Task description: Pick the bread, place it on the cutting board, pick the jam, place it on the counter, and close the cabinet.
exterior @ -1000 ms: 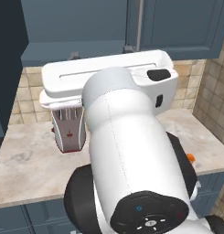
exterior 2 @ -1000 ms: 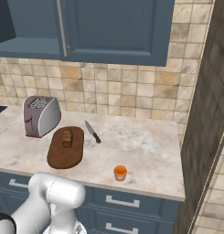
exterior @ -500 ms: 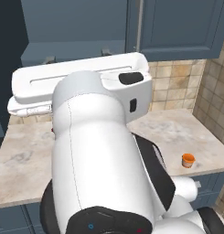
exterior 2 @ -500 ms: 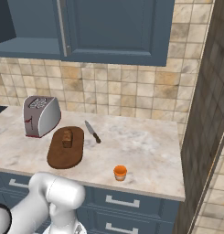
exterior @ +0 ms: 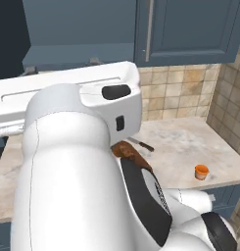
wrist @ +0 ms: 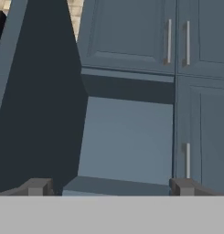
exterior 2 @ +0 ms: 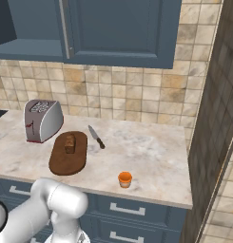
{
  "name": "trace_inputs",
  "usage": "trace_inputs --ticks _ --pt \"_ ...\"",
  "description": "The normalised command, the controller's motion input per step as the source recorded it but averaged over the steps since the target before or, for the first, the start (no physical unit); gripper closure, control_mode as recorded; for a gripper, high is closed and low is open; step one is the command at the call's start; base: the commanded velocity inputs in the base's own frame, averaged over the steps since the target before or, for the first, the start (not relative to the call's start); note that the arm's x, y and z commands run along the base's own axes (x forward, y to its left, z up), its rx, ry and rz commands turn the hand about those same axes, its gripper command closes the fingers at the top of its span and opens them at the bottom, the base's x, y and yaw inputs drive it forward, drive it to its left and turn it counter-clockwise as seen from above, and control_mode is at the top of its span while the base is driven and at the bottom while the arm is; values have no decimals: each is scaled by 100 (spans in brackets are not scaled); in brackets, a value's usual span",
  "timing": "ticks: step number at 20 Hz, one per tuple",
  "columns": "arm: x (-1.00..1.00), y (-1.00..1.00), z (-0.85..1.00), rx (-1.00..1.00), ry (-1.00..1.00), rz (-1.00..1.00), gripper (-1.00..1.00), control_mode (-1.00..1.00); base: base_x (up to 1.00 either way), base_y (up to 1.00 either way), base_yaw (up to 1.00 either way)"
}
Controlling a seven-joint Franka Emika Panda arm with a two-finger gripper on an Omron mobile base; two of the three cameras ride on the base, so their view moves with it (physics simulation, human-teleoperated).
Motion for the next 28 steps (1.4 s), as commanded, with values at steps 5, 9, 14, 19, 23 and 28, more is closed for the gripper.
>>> trace_inputs --ticks 5,9,14,19,23,28 --pt "-17 17 0 0 1 0 -100 -100 0 0 0" --pt "-17 17 0 0 0 0 -100 -100 0 0 0" --pt "-11 26 0 0 2 0 -100 -100 0 0 0" --pt "-4 30 0 0 4 0 -100 -100 0 0 0" --pt "-2 29 0 0 4 0 -100 -100 0 0 0" --pt "-7 28 0 0 4 0 -100 -100 0 0 0"
